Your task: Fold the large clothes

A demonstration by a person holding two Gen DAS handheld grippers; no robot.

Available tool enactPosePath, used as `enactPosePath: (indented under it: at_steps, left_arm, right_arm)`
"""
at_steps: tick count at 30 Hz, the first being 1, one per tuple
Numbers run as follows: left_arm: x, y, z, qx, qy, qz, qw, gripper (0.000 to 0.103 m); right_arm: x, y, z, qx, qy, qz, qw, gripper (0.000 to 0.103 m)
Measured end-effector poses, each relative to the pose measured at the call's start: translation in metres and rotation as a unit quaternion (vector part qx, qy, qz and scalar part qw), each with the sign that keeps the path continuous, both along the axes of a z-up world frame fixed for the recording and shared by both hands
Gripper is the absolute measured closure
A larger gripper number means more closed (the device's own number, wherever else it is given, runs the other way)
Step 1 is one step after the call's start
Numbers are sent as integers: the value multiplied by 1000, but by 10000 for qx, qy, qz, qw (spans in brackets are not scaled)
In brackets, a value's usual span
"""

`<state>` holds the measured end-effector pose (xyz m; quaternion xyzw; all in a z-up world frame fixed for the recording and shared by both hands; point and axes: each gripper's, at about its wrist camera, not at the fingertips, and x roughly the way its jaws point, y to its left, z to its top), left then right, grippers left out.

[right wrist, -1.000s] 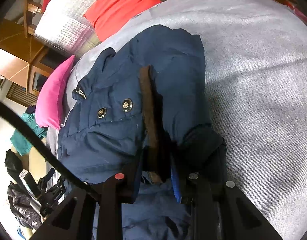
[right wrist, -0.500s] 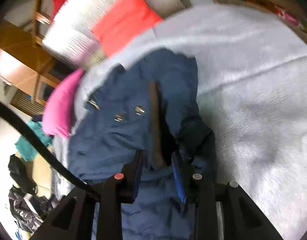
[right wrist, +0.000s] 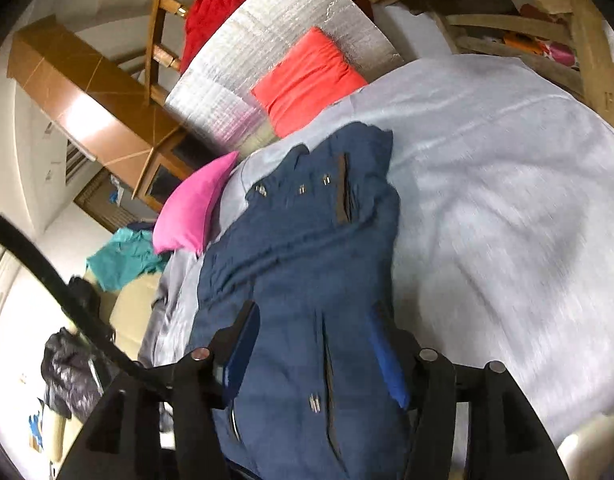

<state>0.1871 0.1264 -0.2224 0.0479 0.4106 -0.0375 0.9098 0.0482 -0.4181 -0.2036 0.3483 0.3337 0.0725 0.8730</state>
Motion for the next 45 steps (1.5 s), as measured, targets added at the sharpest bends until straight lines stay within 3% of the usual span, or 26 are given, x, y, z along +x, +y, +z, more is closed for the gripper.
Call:
enactPosePath:
  at_steps: [3,7,12,17,28,29,30,32,35,39,43,45]
  left_arm:
    - [-16,0,0,-330,12,-194,9993,20]
    - [-37,1,-4,-441,59,-301,9986,20]
    - [-56,7,-19,-822,425,-250,9954,20]
    - [-62,-2,-39,-578,799,-336,9946,20]
    - [-58,-16,-55,-1102,1098,-820,9844,20]
    - [-58,-16,-56,-1149,1120,-837,9835,27]
    - [-57,-18,-58,-1237,1156,-939,9811,44]
    - [-57,-22,-59,-1209,1199,-1035,9799,53]
    - [-59,-25,-60,-1135,1168,-1117,9803,53]
    - [-57,-22,-69,-1249,1464,-1056,9756,38]
    - [-60,-27,-76,-1174,1597,-1179,9730,38]
    - [-64,-28,-72,-1257,1541,-1330,9710,39]
  right_arm:
    - [-24,1,-10,61,99,31,9999,36]
    - [-37,3,-28,94,486,74,9987,35]
    - [-27,10,-43,93,808,152,9966,35]
    - [-23,18,-51,56,916,230,9955,35]
    - [-18,13,-63,79,1175,127,9930,34]
    - [-18,13,-64,65,1212,110,9925,34]
    - [-17,12,-65,45,1250,85,9921,34]
    - [-18,11,-68,42,1308,18,9914,34]
    - [-18,4,-72,130,1379,-83,9903,34]
    - [-18,2,-81,196,1527,-153,9880,35]
    - [-16,17,-83,-137,1645,86,9863,36]
    - [-15,30,-85,-237,1700,391,9844,41]
